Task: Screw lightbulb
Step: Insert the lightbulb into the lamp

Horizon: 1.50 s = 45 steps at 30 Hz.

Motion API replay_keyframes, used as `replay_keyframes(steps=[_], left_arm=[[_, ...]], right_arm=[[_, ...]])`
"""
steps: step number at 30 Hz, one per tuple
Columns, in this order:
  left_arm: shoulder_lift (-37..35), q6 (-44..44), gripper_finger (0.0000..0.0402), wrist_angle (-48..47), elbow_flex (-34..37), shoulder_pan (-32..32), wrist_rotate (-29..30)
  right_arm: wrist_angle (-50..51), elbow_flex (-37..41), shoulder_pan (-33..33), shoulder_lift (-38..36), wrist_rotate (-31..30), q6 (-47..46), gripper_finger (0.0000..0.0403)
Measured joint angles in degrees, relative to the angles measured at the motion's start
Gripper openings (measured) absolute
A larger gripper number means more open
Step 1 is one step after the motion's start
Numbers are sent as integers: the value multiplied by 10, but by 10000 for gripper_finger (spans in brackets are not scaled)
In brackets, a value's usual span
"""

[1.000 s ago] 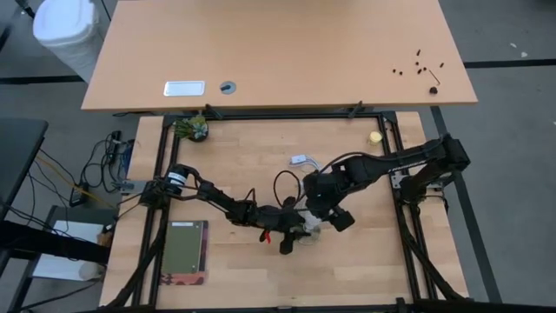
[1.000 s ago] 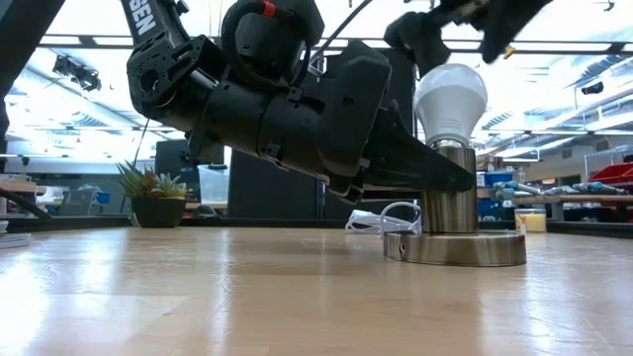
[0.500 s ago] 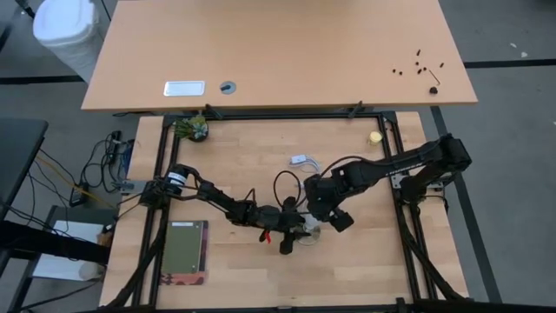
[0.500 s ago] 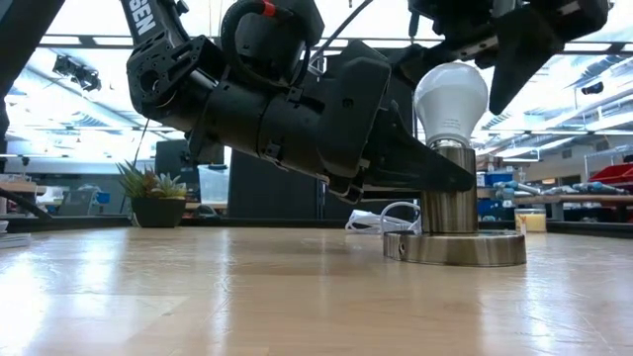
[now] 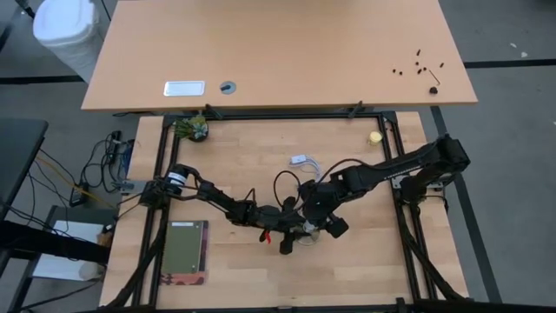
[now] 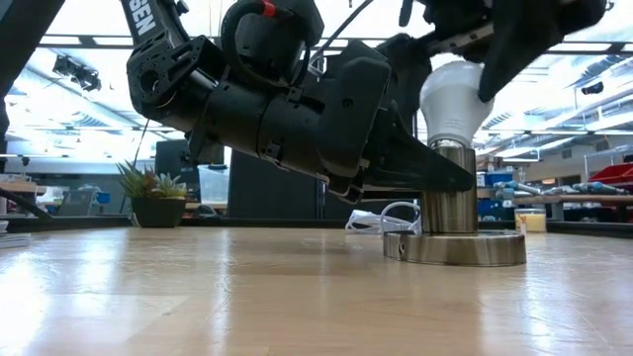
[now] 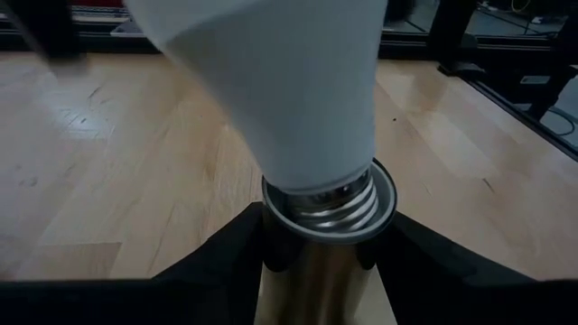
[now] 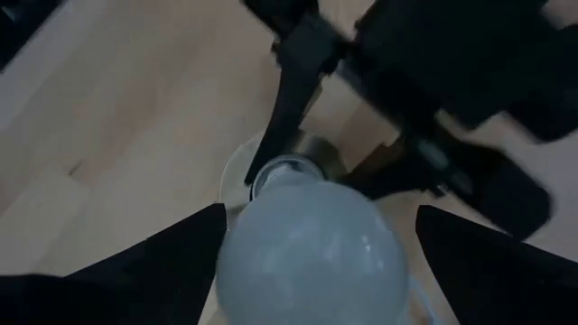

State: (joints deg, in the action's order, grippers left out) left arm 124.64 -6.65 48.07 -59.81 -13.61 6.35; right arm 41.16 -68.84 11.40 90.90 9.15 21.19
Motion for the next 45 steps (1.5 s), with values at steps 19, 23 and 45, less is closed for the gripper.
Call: replay_keyframes(steps=[19, 23, 45], left_arm=[[0, 2, 189, 4, 0, 0, 0], [0, 0, 189, 2, 0, 0, -1], [0, -30, 189, 11, 0, 0, 9]], right_arm=[[-33, 9, -2, 45, 30, 13, 317], [-43, 6, -2, 56, 32, 11, 301], [95, -91, 2, 56, -35, 4, 260]])
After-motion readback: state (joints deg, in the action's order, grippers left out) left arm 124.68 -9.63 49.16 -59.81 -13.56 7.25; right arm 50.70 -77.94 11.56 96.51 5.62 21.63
